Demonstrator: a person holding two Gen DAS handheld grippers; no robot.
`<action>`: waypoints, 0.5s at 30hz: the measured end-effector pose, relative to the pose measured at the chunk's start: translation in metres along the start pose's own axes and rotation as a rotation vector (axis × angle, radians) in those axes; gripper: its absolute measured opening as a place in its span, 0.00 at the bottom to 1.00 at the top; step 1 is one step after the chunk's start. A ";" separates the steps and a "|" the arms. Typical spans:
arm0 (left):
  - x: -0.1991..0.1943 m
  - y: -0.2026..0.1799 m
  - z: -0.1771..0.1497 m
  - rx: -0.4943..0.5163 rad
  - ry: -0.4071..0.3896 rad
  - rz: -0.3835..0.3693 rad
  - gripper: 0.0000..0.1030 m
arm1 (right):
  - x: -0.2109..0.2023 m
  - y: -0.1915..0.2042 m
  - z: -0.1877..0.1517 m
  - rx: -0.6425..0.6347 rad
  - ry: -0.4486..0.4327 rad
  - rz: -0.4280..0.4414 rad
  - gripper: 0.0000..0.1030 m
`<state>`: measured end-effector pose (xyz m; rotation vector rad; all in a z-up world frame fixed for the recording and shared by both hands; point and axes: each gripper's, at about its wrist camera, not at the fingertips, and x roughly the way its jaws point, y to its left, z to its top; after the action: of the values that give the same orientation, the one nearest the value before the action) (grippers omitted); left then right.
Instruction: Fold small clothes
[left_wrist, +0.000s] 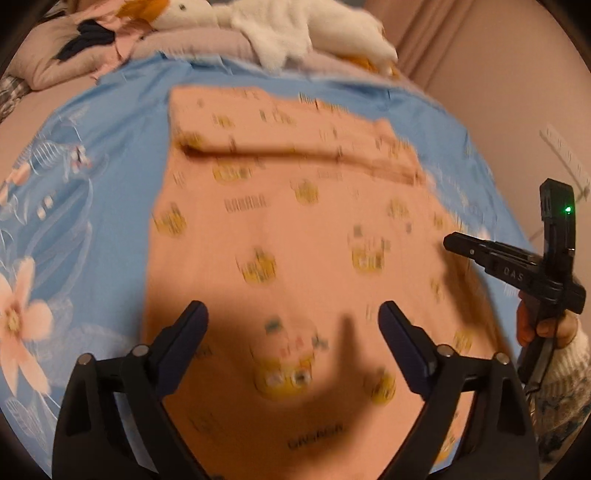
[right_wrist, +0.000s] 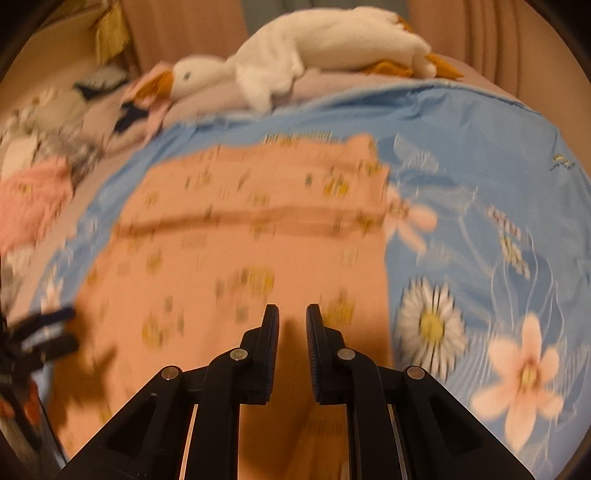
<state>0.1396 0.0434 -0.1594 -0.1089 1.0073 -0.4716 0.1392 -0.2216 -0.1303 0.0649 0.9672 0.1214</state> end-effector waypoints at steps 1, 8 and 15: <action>0.006 -0.001 -0.007 0.011 0.021 0.026 0.89 | 0.007 -0.001 -0.013 0.000 0.051 -0.019 0.13; -0.005 -0.036 -0.041 0.149 0.040 0.135 0.89 | -0.016 -0.006 -0.039 0.027 0.067 0.002 0.13; -0.023 -0.045 -0.069 0.125 0.053 0.101 0.89 | -0.034 0.005 -0.071 0.035 0.080 0.036 0.13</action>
<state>0.0576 0.0218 -0.1647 0.0666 1.0276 -0.4454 0.0606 -0.2207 -0.1421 0.1102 1.0481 0.1411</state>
